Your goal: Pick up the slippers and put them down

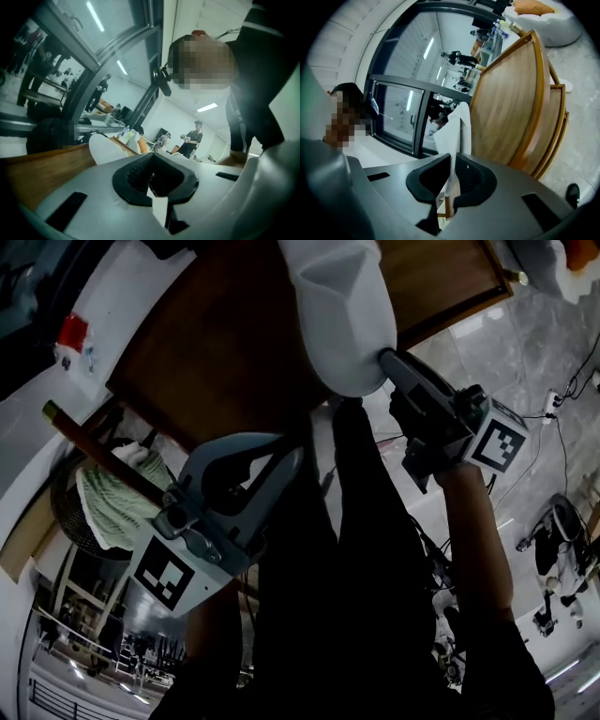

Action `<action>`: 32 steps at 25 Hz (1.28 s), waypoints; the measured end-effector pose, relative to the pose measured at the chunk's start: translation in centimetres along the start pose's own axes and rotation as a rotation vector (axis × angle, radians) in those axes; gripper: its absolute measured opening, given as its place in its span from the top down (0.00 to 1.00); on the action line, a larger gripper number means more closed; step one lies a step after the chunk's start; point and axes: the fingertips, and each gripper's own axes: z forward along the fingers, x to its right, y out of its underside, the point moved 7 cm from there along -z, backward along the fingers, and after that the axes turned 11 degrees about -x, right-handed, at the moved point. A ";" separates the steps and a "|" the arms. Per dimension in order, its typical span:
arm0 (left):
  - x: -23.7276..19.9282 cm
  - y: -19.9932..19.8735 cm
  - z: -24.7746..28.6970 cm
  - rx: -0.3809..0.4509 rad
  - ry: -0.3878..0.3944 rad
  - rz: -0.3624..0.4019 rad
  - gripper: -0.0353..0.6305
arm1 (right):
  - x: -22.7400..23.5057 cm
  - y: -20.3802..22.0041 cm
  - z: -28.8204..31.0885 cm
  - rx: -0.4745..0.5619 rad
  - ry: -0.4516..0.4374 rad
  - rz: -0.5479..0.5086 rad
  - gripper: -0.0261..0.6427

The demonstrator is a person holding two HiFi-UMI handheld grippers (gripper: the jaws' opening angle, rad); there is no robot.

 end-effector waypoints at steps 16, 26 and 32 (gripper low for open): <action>-0.2 2.5 1.9 -0.005 0.051 -0.054 0.93 | 0.2 0.4 1.9 -0.228 0.514 -0.530 0.87; 0.7 3.3 1.8 -0.011 0.061 -0.051 0.93 | -0.1 0.5 2.5 -0.308 0.781 -0.959 0.75; 0.7 3.2 0.5 0.011 0.045 -0.022 0.93 | -4.8 0.2 1.8 -0.248 0.700 -1.127 0.82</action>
